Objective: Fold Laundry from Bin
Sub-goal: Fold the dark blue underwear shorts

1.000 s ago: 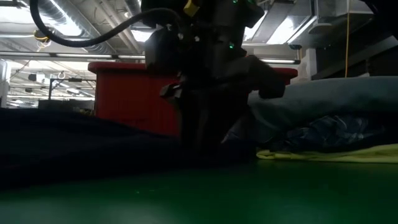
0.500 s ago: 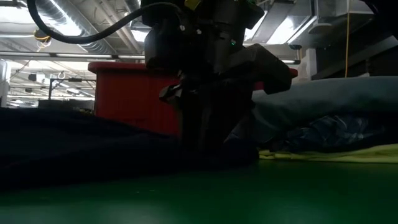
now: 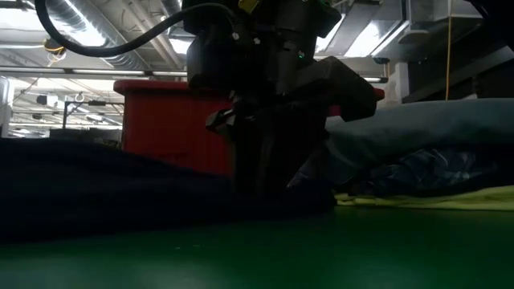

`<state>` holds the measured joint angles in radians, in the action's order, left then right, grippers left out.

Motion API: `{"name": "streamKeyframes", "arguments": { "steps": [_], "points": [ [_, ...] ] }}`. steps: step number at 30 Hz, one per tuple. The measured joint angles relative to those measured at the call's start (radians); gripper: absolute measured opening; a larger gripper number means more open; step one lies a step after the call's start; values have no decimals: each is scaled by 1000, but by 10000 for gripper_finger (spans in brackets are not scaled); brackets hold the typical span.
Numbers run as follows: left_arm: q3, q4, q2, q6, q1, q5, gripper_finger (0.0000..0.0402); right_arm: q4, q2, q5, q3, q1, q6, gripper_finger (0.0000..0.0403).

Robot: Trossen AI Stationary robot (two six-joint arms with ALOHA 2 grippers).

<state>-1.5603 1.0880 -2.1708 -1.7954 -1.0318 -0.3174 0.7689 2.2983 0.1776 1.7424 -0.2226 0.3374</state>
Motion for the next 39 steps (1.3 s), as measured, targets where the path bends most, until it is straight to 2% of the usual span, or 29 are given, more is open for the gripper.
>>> {"name": "streamKeyframes", "arguments": {
  "steps": [7, 16, 24, 28, 32, 35, 39],
  "points": [
    [-60, 23, -6, -1, -36, 114, 0, 7, -17, 2, -1, -1, 0, 168],
    [-66, 26, 0, -7, -43, 121, 0, 27, -46, 6, -6, -1, -1, 168],
    [-68, 30, 84, -7, -54, 23, 0, 46, -50, 4, 6, -1, -1, 168],
    [-68, 43, 140, -7, -57, -65, 0, 116, -55, 8, 60, -1, 5, 168],
    [-68, 72, 188, 10, -57, -107, 0, 182, -56, 0, 133, -1, 37, 168],
    [-68, 102, 207, 25, -54, -116, 0, 186, -58, -64, 171, -1, 79, 168],
    [-68, 135, 208, 24, -50, -126, 0, 155, -60, -296, 192, -1, 133, 168]
  ]
}}
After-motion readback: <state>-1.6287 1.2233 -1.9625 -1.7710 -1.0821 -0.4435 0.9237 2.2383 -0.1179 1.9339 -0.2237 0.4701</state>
